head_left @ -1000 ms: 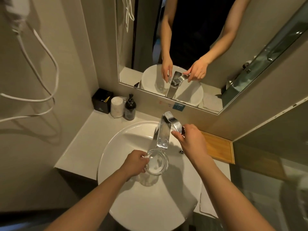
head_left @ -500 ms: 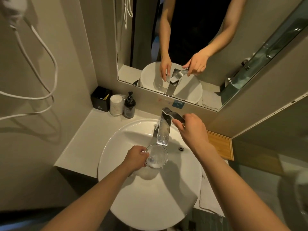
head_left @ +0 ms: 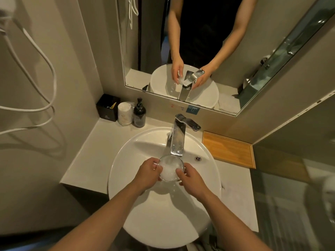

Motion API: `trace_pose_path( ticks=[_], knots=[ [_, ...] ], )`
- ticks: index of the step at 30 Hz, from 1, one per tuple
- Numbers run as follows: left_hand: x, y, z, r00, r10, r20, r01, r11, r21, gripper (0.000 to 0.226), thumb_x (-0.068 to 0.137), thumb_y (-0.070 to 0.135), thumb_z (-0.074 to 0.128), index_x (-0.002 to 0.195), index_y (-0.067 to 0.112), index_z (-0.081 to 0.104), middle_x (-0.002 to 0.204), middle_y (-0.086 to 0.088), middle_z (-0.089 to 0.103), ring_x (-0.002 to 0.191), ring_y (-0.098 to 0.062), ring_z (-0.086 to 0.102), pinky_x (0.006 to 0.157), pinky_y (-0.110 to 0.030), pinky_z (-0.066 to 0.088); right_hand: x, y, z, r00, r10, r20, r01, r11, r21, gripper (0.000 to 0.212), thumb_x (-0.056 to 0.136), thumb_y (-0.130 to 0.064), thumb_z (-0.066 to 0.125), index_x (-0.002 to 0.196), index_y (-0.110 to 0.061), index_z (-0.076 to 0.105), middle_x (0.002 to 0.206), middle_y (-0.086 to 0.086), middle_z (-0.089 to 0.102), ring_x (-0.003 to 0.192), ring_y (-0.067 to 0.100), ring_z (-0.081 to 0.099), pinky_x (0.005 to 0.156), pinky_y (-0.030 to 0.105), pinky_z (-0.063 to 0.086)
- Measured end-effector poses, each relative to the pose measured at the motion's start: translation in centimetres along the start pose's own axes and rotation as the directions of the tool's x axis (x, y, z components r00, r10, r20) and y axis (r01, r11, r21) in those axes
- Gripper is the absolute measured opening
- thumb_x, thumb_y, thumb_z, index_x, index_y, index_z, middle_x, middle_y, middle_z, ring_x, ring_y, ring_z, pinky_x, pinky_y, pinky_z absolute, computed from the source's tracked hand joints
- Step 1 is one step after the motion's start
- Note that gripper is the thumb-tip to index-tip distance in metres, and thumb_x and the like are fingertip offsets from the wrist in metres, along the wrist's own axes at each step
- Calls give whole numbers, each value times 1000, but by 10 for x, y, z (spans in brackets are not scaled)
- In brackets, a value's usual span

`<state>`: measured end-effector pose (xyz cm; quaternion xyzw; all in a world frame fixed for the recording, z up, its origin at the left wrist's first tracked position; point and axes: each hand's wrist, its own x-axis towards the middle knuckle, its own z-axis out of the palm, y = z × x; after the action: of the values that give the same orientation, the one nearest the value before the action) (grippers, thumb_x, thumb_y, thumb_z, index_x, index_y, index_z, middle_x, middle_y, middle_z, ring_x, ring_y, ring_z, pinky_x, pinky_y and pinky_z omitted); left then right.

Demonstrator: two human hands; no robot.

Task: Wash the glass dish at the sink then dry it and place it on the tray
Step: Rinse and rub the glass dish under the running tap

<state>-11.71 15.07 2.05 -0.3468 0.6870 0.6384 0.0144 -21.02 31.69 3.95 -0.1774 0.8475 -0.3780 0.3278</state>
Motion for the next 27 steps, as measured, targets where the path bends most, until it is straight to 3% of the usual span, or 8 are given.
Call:
trace_pose_path(
  ticks=[4, 7, 9, 12, 16, 19, 23, 27],
  knots=[
    [6, 6, -7, 995, -3, 96, -6, 995, 101, 28, 95, 15, 61, 123, 14, 57, 93, -8, 68, 87, -31, 72, 89, -51, 60, 9, 1, 1, 1000, -10, -25, 9, 998, -56, 25, 105, -27, 49, 122, -14, 61, 105, 3, 70, 92, 21, 70, 88, 51, 59],
    [12, 16, -13, 988, 82, 134, -116, 954, 276, 43, 97, 19, 59, 139, 18, 53, 99, -5, 64, 98, -30, 69, 87, -45, 60, 14, -2, 0, 999, -51, 9, 51, 991, -120, 29, 106, -28, 48, 128, -14, 60, 110, 3, 70, 96, 20, 68, 91, 47, 58],
    [13, 20, -12, 984, 120, 134, -159, 926, 341, 41, 98, 16, 56, 139, 16, 55, 104, -8, 68, 96, -30, 69, 82, -41, 61, 17, -4, -1, 997, -71, 19, 73, 987, -142, 33, 106, -28, 48, 133, -14, 60, 117, 4, 70, 100, 19, 66, 91, 39, 56],
    [9, 15, -9, 989, 134, 56, -144, 941, 306, 34, 99, 13, 54, 133, 17, 59, 97, -8, 67, 91, -31, 69, 82, -44, 60, 17, -3, 2, 999, -45, -5, 45, 997, -68, 35, 106, -32, 49, 136, -16, 58, 120, 3, 69, 102, 16, 66, 89, 32, 55],
    [-2, 4, -3, 997, 69, 46, -77, 980, 183, 25, 99, 11, 52, 124, 16, 56, 87, -5, 60, 79, -25, 64, 80, -48, 62, 14, 2, 8, 999, 11, 42, -10, 1000, -21, 35, 105, -31, 46, 138, -20, 51, 122, 3, 66, 101, 18, 68, 91, 43, 59],
    [0, 5, -7, 993, 66, 96, -87, 970, 225, 29, 98, 16, 55, 127, 18, 54, 98, -6, 64, 88, -30, 69, 86, -47, 61, 18, 0, 7, 999, -10, 42, 14, 996, -89, 41, 106, -30, 43, 144, -17, 49, 130, 6, 65, 109, 23, 65, 96, 49, 57],
    [12, 12, -13, 976, 177, 125, -212, 896, 390, 44, 100, 20, 55, 143, 16, 53, 128, -8, 67, 115, -27, 63, 99, -40, 52, 24, -9, 3, 997, -64, 44, 70, 987, -144, 38, 108, -27, 42, 143, -18, 53, 129, 3, 67, 113, 22, 63, 94, 36, 51],
    [14, 7, -6, 983, 170, 67, -182, 910, 372, 36, 99, 19, 52, 135, 18, 60, 119, -10, 70, 106, -29, 65, 94, -44, 54, 24, -2, 5, 999, -36, 0, 36, 998, -51, 36, 107, -31, 45, 139, -17, 54, 127, 3, 68, 108, 19, 65, 93, 37, 53]
  ],
)
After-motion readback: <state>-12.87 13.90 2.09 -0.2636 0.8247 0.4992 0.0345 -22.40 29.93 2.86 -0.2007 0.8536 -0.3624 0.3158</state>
